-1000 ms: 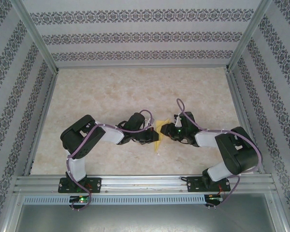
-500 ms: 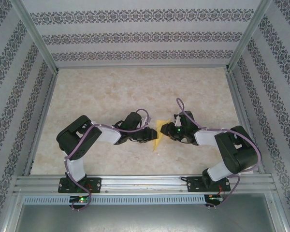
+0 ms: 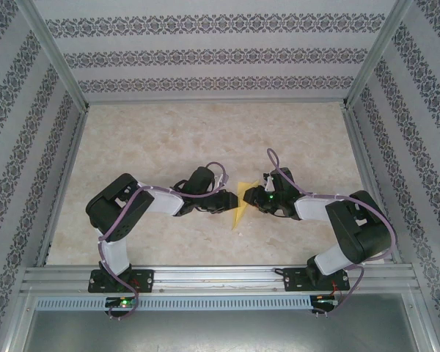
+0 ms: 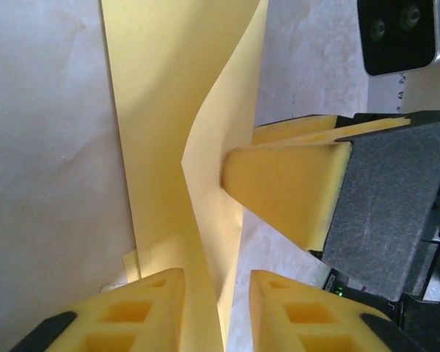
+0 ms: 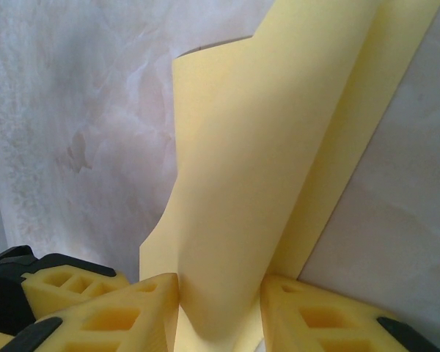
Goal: Fold a paper plane with a square sheet of paper (fold left side to right side)
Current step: Fold the wing for the fifth time at the center of the table.
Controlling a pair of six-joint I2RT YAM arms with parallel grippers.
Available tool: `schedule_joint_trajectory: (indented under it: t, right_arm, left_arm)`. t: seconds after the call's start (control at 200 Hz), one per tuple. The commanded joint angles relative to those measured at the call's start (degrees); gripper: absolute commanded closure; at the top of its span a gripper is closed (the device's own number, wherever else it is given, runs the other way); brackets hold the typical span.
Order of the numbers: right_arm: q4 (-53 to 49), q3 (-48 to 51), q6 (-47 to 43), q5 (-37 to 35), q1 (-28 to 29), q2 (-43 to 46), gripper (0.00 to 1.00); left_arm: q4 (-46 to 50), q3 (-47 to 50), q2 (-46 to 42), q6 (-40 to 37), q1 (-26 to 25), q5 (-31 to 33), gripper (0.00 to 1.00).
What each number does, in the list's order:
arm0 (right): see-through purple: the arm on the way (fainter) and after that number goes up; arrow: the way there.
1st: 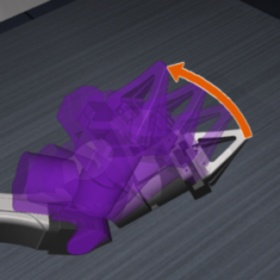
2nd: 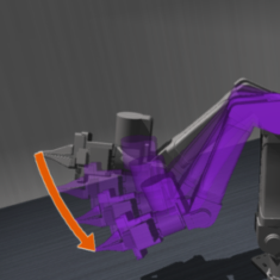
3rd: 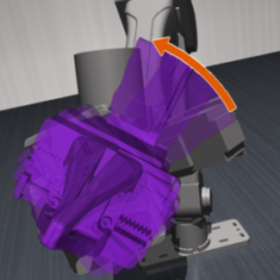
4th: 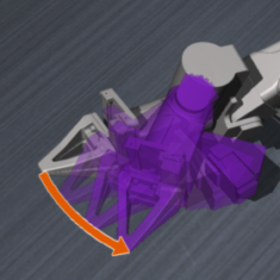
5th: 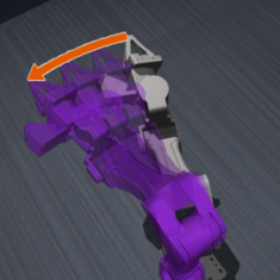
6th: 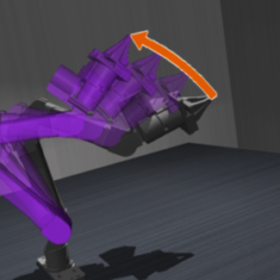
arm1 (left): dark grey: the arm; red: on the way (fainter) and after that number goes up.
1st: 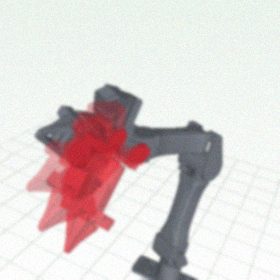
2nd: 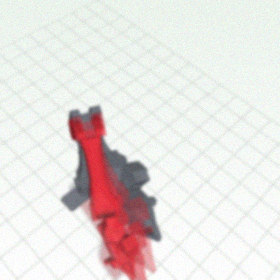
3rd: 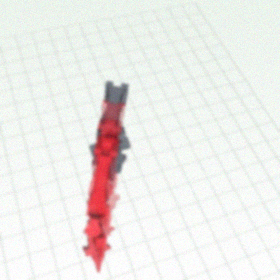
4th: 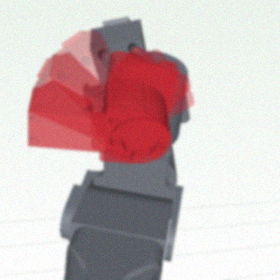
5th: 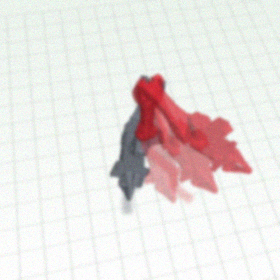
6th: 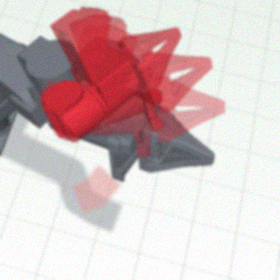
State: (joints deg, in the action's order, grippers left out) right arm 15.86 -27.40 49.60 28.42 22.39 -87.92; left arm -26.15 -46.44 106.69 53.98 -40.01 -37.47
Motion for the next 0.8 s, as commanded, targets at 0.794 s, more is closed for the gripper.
schedule_joint_trajectory:
  t: [0.794]
  right_arm:
    - [-1.18,-1.50,-2.15,-4.35,2.88,-5.99,0.64]
  left_arm:
    - [4.06,-3.96,5.28,-5.23,1.69,1.44,0.95]
